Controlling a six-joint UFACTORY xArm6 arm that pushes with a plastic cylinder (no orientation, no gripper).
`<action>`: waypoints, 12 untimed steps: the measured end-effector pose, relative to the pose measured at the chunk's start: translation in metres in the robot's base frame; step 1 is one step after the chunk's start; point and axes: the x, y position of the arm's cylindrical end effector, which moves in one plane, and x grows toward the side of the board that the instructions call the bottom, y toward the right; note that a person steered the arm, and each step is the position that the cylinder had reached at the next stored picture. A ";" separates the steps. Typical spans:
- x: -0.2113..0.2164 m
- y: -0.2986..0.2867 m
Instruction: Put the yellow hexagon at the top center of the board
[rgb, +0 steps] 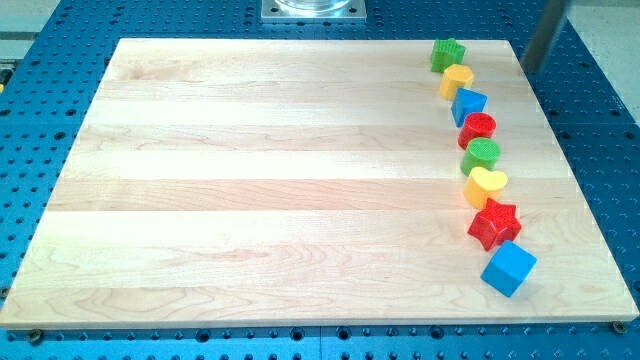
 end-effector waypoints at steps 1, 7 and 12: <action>0.005 -0.048; -0.006 -0.205; -0.053 -0.217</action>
